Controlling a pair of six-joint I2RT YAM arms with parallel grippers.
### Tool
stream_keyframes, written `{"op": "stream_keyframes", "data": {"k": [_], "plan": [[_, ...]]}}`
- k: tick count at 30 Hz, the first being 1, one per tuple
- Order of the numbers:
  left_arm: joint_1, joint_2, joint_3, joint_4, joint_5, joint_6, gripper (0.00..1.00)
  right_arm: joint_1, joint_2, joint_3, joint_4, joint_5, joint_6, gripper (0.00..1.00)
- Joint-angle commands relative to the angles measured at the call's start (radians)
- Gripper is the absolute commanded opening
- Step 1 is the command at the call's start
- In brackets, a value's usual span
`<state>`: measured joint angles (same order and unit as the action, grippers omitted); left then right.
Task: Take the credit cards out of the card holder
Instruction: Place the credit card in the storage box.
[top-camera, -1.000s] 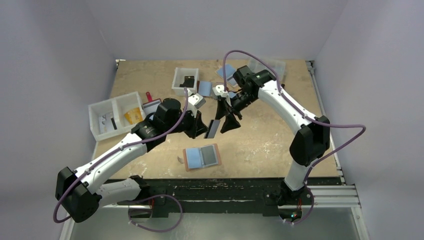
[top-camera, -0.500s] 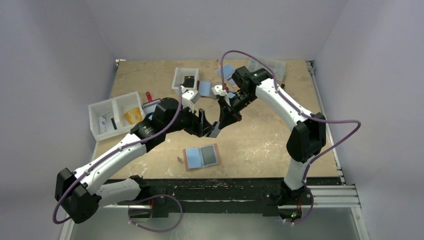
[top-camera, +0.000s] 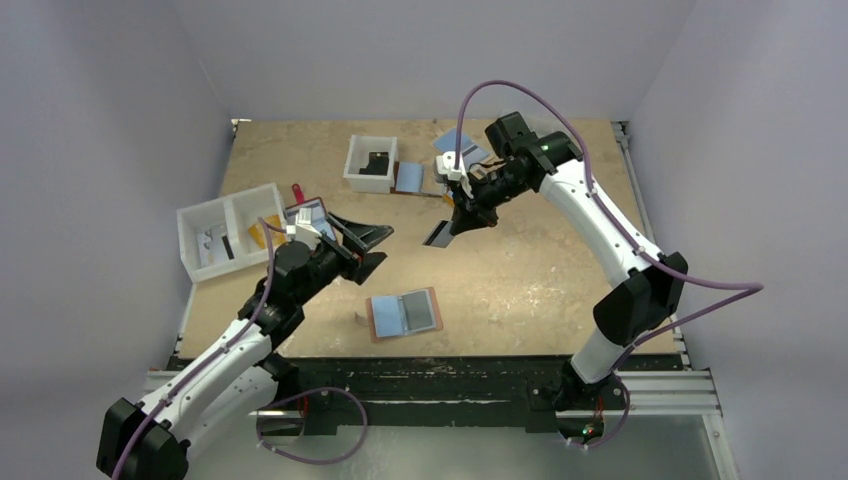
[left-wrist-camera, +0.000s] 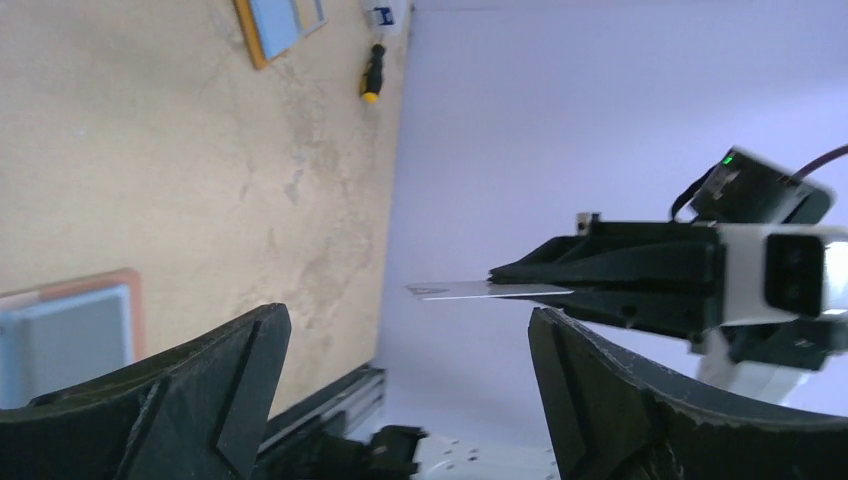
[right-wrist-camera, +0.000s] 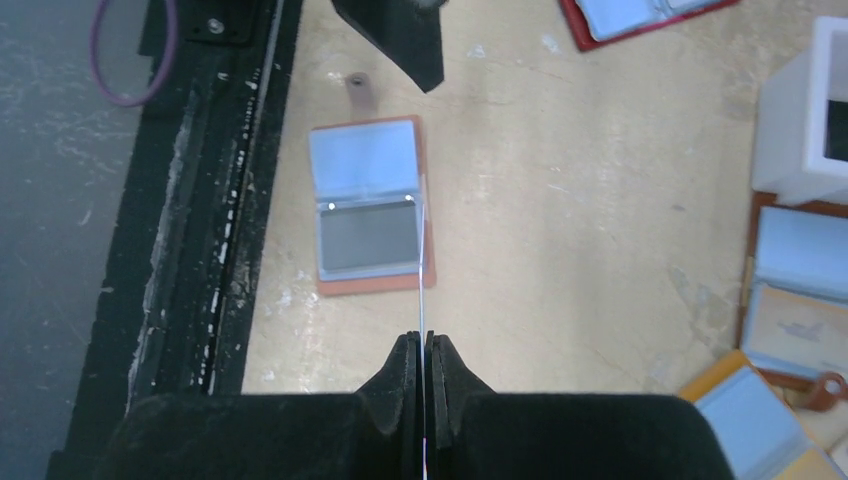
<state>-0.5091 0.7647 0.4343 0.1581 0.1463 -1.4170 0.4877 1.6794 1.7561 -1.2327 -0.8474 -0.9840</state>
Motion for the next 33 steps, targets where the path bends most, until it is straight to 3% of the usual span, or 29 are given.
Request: {"op": "stream_keyframes", "data": {"k": [1, 5, 8, 16, 22, 30, 33], "plan": [[0.003, 0.006, 0.083, 0.064, -0.048, -0.301, 0.97, 0.000, -0.038, 0.033, 0.077, 0.080, 0.085, 0.00], [-0.003, 0.105, 0.289, -0.263, -0.047, -0.336, 0.96, 0.000, -0.052, 0.013, 0.092, 0.090, 0.100, 0.00], [-0.039, 0.207, 0.410, -0.388, -0.024, -0.370, 0.93, -0.001, -0.061, 0.000, 0.098, 0.093, 0.106, 0.00], [-0.187, 0.335, 0.448, -0.246, -0.074, -0.468, 0.88, -0.001, -0.073, -0.012, 0.101, 0.090, 0.106, 0.00], [-0.217, 0.390, 0.450, -0.189, -0.090, -0.513, 0.87, 0.000, -0.064, -0.014, 0.103, 0.096, 0.105, 0.00], [-0.234, 0.422, 0.450, -0.233, -0.137, -0.584, 0.83, 0.006, -0.062, -0.017, 0.094, 0.056, 0.082, 0.00], [-0.237, 0.430, 0.452, -0.211, -0.143, -0.593, 0.73, 0.017, -0.068, -0.036, 0.105, 0.061, 0.081, 0.00]]}}
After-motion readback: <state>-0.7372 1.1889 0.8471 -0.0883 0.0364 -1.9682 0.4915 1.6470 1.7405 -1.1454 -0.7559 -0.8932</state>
